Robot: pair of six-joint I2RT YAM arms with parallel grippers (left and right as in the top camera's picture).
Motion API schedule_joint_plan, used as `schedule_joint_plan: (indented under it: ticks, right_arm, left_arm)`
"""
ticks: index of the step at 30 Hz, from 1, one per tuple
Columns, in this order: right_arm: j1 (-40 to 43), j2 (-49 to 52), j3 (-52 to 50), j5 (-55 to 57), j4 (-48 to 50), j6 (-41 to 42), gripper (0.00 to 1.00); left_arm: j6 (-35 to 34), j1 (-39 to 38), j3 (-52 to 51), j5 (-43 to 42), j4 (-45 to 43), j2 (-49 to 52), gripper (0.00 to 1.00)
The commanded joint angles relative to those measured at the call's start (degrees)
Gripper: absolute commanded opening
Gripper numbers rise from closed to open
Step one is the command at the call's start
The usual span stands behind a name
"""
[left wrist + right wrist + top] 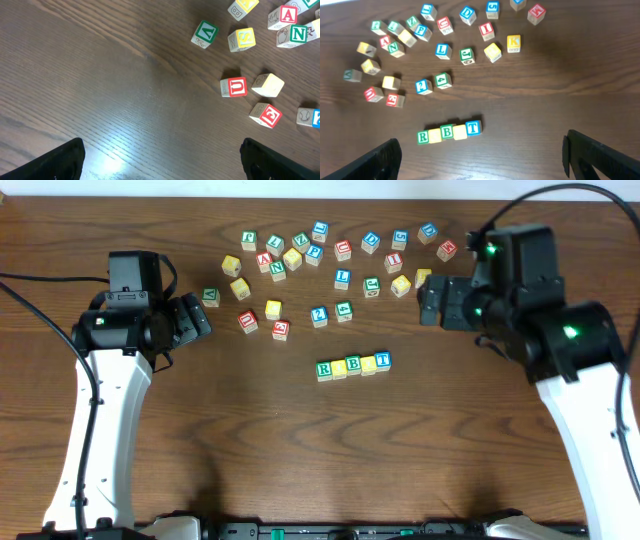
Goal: Spell out ROBOT
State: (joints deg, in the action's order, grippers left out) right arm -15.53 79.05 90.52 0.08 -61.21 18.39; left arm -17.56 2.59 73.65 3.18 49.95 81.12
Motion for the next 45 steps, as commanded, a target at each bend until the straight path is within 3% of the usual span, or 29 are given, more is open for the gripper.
schedule_joint_plan:
  ticks: [1,17,25,34,45]
  right_arm:
    - [0.44,-3.23,0.98,1.73,-1.62,-0.24,0.99]
    - [0.48,-4.22,0.96,2.8,-5.4,-3.08,0.99]
    - [0.57,-5.62,-2.23,3.28,0.35,-6.6,0.99]
    - [3.23,-24.81,-31.36,2.62,29.49,-9.27,0.99]
    - [6.8,-54.21,-63.12,2.16,49.81,-9.29,0.99]
  left_arm:
    - [0.37,0.24,0.17,0.48,0.13,0.17,0.98]
    - [0.37,0.24,0.13,0.48,0.15,0.17,0.98]
    - [0.37,0.24,0.13,0.48,0.15,0.17,0.98]
    - [0.37,0.24,0.13,0.48,0.15,0.17,0.98]
    - [0.37,0.24,0.13,0.48,0.15,0.17,0.98]
